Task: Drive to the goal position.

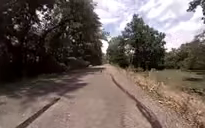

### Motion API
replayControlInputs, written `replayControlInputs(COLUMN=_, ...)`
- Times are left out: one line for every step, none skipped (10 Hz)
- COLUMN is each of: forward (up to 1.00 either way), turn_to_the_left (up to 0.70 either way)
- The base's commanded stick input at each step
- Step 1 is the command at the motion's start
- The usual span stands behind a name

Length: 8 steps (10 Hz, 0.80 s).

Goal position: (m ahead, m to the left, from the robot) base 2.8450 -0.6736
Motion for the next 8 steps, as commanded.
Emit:
replayControlInputs(forward=0.70, turn_to_the_left=0.00)
replayControlInputs(forward=0.70, turn_to_the_left=0.00)
replayControlInputs(forward=0.70, turn_to_the_left=0.00)
replayControlInputs(forward=0.70, turn_to_the_left=0.00)
replayControlInputs(forward=0.70, turn_to_the_left=0.00)
replayControlInputs(forward=0.70, turn_to_the_left=0.00)
replayControlInputs(forward=0.70, turn_to_the_left=0.00)
replayControlInputs(forward=0.70, turn_to_the_left=0.00)
